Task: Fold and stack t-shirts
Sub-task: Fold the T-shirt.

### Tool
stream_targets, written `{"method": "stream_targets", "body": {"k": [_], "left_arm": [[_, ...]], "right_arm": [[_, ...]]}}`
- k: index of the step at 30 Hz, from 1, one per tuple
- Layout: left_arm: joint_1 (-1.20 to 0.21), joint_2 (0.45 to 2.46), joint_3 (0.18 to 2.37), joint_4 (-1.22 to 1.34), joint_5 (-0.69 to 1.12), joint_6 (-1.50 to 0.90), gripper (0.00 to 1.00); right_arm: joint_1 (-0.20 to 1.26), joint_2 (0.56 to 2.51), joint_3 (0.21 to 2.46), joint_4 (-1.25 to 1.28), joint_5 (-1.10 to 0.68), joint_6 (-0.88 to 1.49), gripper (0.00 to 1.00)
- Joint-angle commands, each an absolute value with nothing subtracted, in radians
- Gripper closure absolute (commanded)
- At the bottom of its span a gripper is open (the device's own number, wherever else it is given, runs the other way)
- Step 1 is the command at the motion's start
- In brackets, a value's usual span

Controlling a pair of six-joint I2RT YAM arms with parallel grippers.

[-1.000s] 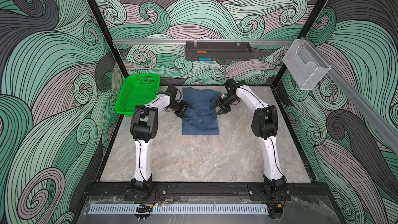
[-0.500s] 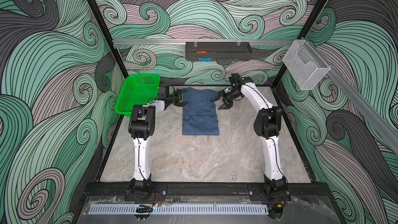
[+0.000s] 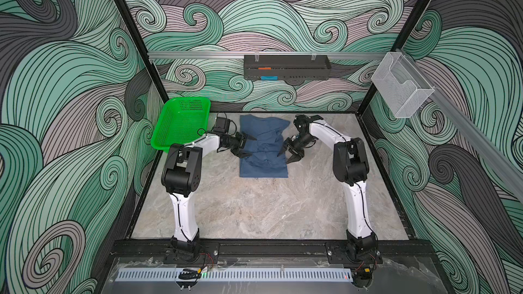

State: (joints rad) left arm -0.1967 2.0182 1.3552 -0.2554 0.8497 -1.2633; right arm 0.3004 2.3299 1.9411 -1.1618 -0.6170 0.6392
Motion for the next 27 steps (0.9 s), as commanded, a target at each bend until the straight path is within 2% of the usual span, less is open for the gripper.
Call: {"method": "stream_targets", "body": {"k": [1, 4, 5, 7, 9, 11, 19, 27], "left_arm": [[-0.190, 2.011, 1.360, -0.273, 0.866, -1.230, 0.23], [-0.190, 2.012, 1.348, -0.250, 0.872, -1.247, 0.23], [-0.190, 2.014, 1.345, -0.243, 0.872, -1.252, 0.23], [-0.190, 2.015, 1.344, -0.234, 0.874, -1.258, 0.23], [-0.190, 2.020, 1.344, -0.230, 0.877, -1.261, 0.23], [-0.190, 2.022, 1.344, -0.229, 0.877, -1.260, 0.23], [-0.190, 2.036, 1.339, -0.232, 0.876, -1.255, 0.23], [-0.192, 2.045, 1.339, -0.238, 0.876, -1.256, 0.23]], "right_arm": [[0.296, 2.383, 1.995, -1.146, -0.588, 0.646, 0.43], [0.296, 2.419, 2.034, -1.146, -0.585, 0.655, 0.44], [0.296, 2.429, 2.047, -1.146, -0.586, 0.657, 0.47], [0.296, 2.440, 2.067, -1.147, -0.589, 0.662, 0.61], [0.296, 2.441, 2.086, -1.149, -0.599, 0.668, 0.85], [0.298, 2.423, 2.091, -1.150, -0.602, 0.673, 0.99], [0.285, 2.431, 2.184, -1.150, -0.650, 0.717, 1.00], [0.250, 2.667, 2.529, -1.151, -0.785, 0.901, 1.00]]}}
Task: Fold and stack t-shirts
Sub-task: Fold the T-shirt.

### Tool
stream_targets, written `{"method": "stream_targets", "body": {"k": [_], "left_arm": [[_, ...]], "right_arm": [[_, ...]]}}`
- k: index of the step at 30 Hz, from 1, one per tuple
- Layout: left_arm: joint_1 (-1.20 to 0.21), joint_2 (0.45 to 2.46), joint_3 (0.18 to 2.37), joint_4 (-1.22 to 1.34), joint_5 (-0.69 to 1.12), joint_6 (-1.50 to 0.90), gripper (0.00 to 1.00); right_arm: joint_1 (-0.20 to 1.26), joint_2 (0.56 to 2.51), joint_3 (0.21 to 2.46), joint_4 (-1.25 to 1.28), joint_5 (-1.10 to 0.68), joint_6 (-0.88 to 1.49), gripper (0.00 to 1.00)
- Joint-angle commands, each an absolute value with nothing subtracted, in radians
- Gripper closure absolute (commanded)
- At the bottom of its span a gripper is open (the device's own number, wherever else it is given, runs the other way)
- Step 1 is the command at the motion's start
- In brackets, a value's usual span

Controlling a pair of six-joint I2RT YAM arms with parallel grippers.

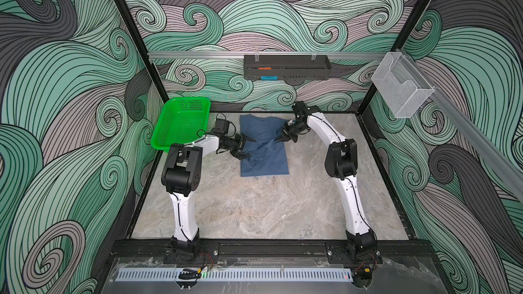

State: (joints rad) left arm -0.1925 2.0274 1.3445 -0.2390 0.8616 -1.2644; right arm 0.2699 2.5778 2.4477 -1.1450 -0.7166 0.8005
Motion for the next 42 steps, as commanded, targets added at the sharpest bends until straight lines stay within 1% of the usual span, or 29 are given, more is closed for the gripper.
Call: {"method": "stream_targets", "body": {"k": [1, 2, 3, 4, 6, 7, 9, 11, 13, 17, 20, 23, 29, 33, 37, 42], "left_arm": [[-0.192, 2.044, 1.336, -0.238, 0.877, -1.255, 0.23], [-0.193, 2.045, 1.331, -0.236, 0.878, -1.256, 0.23], [-0.193, 2.047, 1.326, -0.233, 0.879, -1.257, 0.23], [-0.195, 2.048, 1.321, -0.228, 0.881, -1.261, 0.23], [-0.199, 2.049, 1.313, -0.219, 0.882, -1.267, 0.23], [-0.202, 2.049, 1.313, -0.219, 0.882, -1.266, 0.23], [-0.208, 2.050, 1.320, -0.221, 0.882, -1.268, 0.23], [-0.215, 2.052, 1.336, -0.236, 0.881, -1.261, 0.23], [-0.222, 2.055, 1.360, -0.262, 0.875, -1.248, 0.23], [-0.240, 2.082, 1.393, -0.272, 0.872, -1.248, 0.23], [-0.248, 2.118, 1.402, -0.253, 0.871, -1.262, 0.23], [-0.249, 2.147, 1.396, -0.236, 0.859, -1.266, 0.23], [-0.246, 2.187, 1.390, -0.242, 0.841, -1.249, 0.24], [-0.247, 2.183, 1.370, -0.272, 0.838, -1.214, 0.23], [-0.250, 2.146, 1.307, -0.285, 0.841, -1.188, 0.24], [-0.278, 2.081, 1.216, -0.321, 0.837, -1.142, 0.24]], "right_arm": [[0.243, 2.696, 2.577, -1.148, -0.802, 0.933, 1.00], [0.238, 2.728, 2.620, -1.123, -0.830, 0.976, 1.00], [0.233, 2.748, 2.635, -1.046, -0.873, 1.033, 0.78], [0.231, 2.752, 2.627, -0.963, -0.903, 1.082, 0.60], [0.223, 2.717, 2.587, -0.790, -0.903, 1.163, 0.22], [0.220, 2.685, 2.553, -0.724, -0.885, 1.181, 0.12], [0.216, 2.604, 2.447, -0.597, -0.850, 1.204, 0.02], [0.214, 2.539, 2.370, -0.579, -0.830, 1.173, 0.01], [0.215, 2.473, 2.295, -0.621, -0.815, 1.108, 0.01], [0.238, 2.320, 2.056, -0.684, -0.778, 0.983, 0.01], [0.261, 2.266, 1.912, -0.722, -0.767, 0.927, 0.01], [0.280, 2.266, 1.824, -0.732, -0.772, 0.907, 0.01], [0.305, 2.367, 1.839, -0.756, -0.799, 0.892, 0.01], [0.307, 2.413, 1.868, -0.824, -0.766, 0.847, 0.02], [0.308, 2.407, 1.847, -0.942, -0.673, 0.746, 0.02], [0.308, 2.340, 1.739, -1.017, -0.603, 0.649, 0.02]]}}
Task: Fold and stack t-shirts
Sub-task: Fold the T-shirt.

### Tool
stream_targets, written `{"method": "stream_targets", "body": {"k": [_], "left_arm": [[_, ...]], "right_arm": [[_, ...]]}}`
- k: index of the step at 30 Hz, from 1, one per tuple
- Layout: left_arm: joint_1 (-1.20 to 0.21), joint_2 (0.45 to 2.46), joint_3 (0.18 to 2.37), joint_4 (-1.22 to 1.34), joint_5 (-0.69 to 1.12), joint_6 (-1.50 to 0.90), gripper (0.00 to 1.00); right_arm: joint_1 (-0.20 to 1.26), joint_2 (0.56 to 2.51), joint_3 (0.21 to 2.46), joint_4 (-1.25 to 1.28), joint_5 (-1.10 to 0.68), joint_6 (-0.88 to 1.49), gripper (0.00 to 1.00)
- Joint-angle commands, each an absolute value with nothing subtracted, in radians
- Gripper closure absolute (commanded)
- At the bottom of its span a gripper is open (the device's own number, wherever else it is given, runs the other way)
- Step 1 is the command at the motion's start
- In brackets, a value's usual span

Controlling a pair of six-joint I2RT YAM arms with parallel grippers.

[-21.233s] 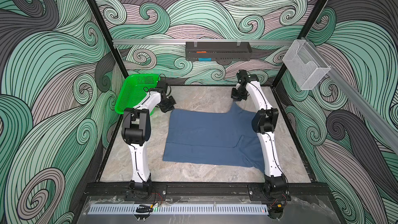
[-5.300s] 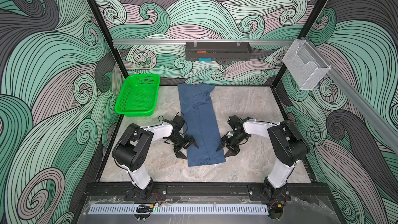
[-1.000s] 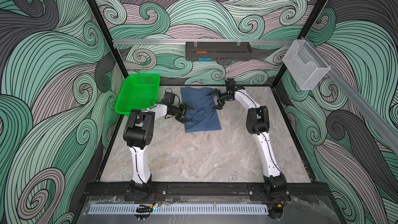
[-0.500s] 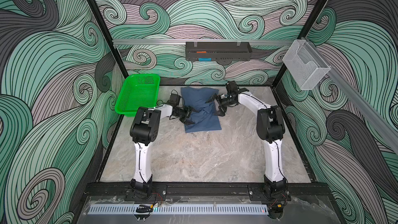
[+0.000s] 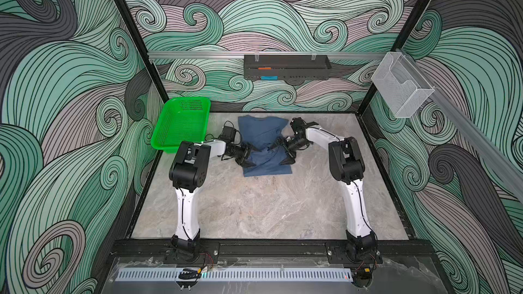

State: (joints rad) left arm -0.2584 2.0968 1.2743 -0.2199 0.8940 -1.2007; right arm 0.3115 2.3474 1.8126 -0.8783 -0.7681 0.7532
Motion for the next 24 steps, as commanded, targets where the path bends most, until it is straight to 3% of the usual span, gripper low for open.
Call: {"method": "stream_targets", "body": {"k": [1, 5, 7, 10, 15, 18, 24], "left_arm": [[-0.289, 2.067, 1.196, -0.326, 0.836, -1.133, 0.23], [-0.342, 2.020, 1.142, -0.356, 0.820, -1.106, 0.28], [-0.366, 2.004, 1.137, -0.383, 0.804, -1.086, 0.53], [-0.393, 1.998, 1.135, -0.393, 0.783, -1.081, 0.77], [-0.419, 2.026, 1.180, -0.380, 0.793, -1.105, 0.80], [-0.424, 2.033, 1.225, -0.401, 0.795, -1.103, 1.00], [-0.423, 2.012, 1.314, -0.446, 0.797, -1.107, 1.00]], "right_arm": [[0.310, 2.319, 1.706, -1.024, -0.595, 0.632, 0.02], [0.317, 2.224, 1.573, -1.026, -0.565, 0.589, 0.02], [0.319, 2.183, 1.523, -1.025, -0.559, 0.581, 0.03], [0.325, 2.141, 1.478, -1.016, -0.561, 0.577, 0.03], [0.327, 2.126, 1.459, -1.012, -0.573, 0.575, 0.03], [0.327, 2.124, 1.457, -1.012, -0.571, 0.568, 0.03], [0.324, 2.121, 1.443, -1.012, -0.562, 0.558, 0.03]]}}
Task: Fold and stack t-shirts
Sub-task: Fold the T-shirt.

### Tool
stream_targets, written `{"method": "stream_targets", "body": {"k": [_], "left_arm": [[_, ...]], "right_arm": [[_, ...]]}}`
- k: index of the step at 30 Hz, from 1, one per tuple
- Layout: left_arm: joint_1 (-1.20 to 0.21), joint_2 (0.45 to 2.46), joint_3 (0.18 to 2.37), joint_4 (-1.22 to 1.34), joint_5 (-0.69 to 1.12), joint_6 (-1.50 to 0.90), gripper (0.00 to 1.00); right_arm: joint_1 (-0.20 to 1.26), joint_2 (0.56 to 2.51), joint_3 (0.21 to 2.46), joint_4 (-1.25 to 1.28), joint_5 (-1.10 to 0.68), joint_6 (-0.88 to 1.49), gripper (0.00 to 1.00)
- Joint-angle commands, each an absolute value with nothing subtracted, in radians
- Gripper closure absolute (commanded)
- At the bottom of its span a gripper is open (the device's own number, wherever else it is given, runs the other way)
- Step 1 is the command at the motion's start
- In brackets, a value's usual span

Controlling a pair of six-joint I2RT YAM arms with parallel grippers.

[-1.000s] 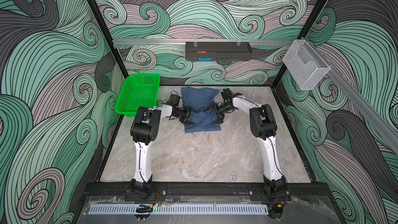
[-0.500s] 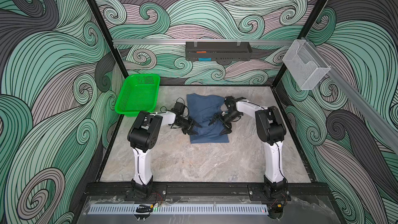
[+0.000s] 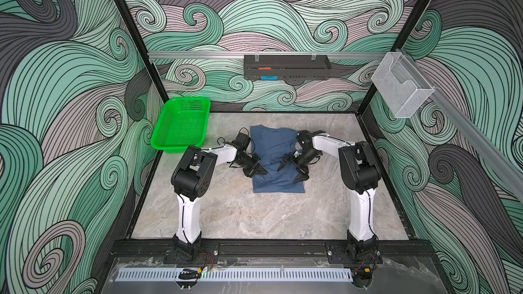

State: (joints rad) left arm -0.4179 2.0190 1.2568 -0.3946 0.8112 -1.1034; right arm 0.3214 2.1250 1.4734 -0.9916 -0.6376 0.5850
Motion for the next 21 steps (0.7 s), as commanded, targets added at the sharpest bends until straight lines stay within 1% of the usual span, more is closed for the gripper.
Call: {"method": "stream_targets", "body": {"k": [1, 8, 14, 17, 18, 20, 21], "left_arm": [[-0.422, 2.010, 1.329, -0.448, 0.798, -1.112, 1.00], [-0.380, 2.067, 1.389, -0.344, 0.817, -1.228, 1.00], [-0.290, 2.144, 1.421, -0.211, 0.793, -1.373, 1.00], [-0.253, 2.178, 1.424, -0.101, 0.775, -1.449, 1.00], [-0.244, 2.193, 1.432, -0.060, 0.775, -1.472, 0.87], [-0.234, 2.214, 1.453, -0.001, 0.778, -1.503, 0.49], [-0.232, 2.219, 1.469, 0.005, 0.783, -1.509, 0.34]], "right_arm": [[0.324, 2.121, 1.442, -1.012, -0.562, 0.557, 0.03], [0.321, 2.101, 1.440, -1.016, -0.548, 0.542, 0.03], [0.314, 2.081, 1.440, -1.023, -0.549, 0.535, 0.03], [0.311, 2.070, 1.442, -1.024, -0.547, 0.537, 0.03], [0.310, 2.068, 1.442, -1.023, -0.546, 0.538, 0.03], [0.310, 2.063, 1.443, -1.023, -0.545, 0.540, 0.03], [0.310, 2.060, 1.443, -1.023, -0.543, 0.542, 0.03]]}}
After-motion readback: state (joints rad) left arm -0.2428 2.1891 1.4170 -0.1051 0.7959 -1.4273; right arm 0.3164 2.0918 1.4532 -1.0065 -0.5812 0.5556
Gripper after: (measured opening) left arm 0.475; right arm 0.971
